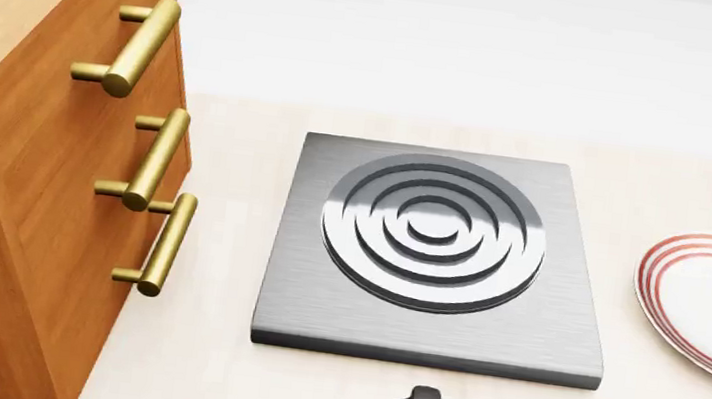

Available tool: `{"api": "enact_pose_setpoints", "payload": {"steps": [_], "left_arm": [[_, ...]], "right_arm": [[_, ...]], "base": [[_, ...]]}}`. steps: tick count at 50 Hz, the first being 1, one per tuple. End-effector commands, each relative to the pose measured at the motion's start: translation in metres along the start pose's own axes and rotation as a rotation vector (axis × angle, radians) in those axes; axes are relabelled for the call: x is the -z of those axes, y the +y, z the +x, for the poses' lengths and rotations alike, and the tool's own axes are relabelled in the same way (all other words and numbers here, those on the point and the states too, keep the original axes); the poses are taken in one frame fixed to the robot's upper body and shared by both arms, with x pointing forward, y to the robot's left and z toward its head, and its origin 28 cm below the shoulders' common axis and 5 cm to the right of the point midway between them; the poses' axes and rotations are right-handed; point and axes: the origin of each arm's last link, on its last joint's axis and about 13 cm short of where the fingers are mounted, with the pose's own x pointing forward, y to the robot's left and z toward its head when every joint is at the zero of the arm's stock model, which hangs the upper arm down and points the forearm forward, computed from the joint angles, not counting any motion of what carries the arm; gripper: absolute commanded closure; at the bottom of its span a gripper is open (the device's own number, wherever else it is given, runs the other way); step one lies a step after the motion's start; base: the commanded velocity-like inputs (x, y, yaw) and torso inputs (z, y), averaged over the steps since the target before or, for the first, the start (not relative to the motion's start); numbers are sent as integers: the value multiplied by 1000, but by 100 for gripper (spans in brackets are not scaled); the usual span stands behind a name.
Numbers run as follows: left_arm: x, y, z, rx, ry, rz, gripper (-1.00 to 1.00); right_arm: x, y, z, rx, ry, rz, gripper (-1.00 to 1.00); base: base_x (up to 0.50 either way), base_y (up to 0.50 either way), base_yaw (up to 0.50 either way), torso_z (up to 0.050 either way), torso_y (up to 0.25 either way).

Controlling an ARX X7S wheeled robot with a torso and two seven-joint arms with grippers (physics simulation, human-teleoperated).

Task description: Put the bowl on the stove.

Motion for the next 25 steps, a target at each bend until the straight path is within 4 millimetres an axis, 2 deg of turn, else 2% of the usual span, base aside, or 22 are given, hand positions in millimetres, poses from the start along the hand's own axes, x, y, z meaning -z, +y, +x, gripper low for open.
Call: {"api": "enact_pose_setpoints", "payload": {"steps": [1,10,17,25], "left_arm": [[-1,1,2,17,-40,22,-100],[-1,1,2,18,-39,19,-100],[-1,0,2,21,-38,15,-100],[-2,1,2,21,-38,16,-100]], "right_arm": [[-5,-4,-5,-9,-29,5,100],[-31,-15,-21,-38,-80,2,100],[-75,-18,-44,-130,-205,-56,100],[-119,-16,-63,-156,-315,-128,100]], "base": [[0,0,0,0,0],[0,0,0,0,0],[0,0,0,0,0],[0,0,0,0,0]]}}
